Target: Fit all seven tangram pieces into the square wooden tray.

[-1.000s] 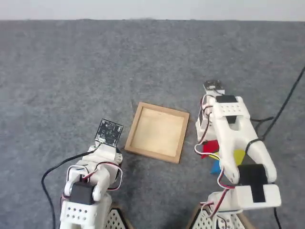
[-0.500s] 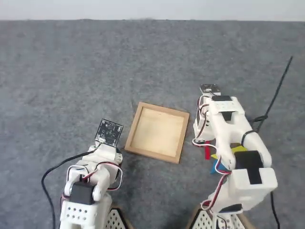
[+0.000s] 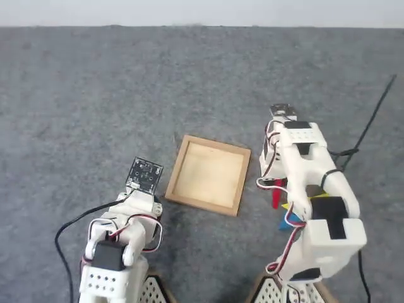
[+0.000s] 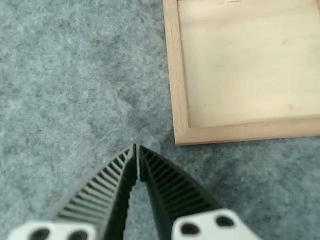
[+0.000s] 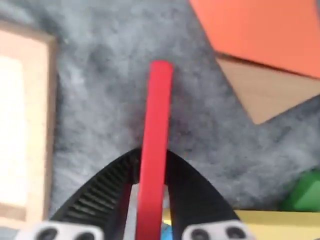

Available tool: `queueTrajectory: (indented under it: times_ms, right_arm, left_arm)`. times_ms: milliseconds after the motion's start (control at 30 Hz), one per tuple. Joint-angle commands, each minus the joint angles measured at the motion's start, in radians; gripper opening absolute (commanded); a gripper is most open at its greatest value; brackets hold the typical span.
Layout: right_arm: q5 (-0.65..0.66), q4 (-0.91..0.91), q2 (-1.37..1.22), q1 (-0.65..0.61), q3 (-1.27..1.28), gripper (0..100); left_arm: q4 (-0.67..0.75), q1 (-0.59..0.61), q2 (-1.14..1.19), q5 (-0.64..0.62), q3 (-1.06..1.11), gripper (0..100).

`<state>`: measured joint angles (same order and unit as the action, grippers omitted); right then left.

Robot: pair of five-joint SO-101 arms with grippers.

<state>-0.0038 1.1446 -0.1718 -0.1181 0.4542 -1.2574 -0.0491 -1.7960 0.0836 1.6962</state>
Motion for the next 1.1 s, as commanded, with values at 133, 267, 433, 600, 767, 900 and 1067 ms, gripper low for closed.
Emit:
queueTrajectory:
  times_ms: [133,267,433,600,767,900,1067]
  right_arm:
    - [-0.002,0.088,0.315,-0.151,-0.018,0.6]
    - [0.064,0.094,0.349,-0.314,-0.035,0.6]
    - [0.098,0.12,0.274,-0.44,-0.141,0.6]
    - [0.13,0.179,0.119,-0.492,-0.334,0.6]
    - [0.117,0.203,-0.071,-0.503,-0.546,0.6]
    - [-0.103,0.197,-0.214,-0.503,-0.667,0.6]
    - [-0.336,0.217,-0.295,-0.593,-0.732,0.9]
  left_arm:
    - [-0.005,0.005,-0.021,-0.005,-0.012,1]
    - [-0.005,0.005,-0.021,-0.005,-0.012,1]
    - [-0.005,0.005,-0.021,-0.005,-0.012,1]
    - [-0.005,0.005,-0.021,-0.005,-0.012,1]
    - [-0.005,0.005,-0.021,-0.005,-0.012,1]
    - [-0.005,0.005,-0.021,-0.005,-0.012,1]
    - [-0.005,0.005,-0.021,-0.005,-0.012,1]
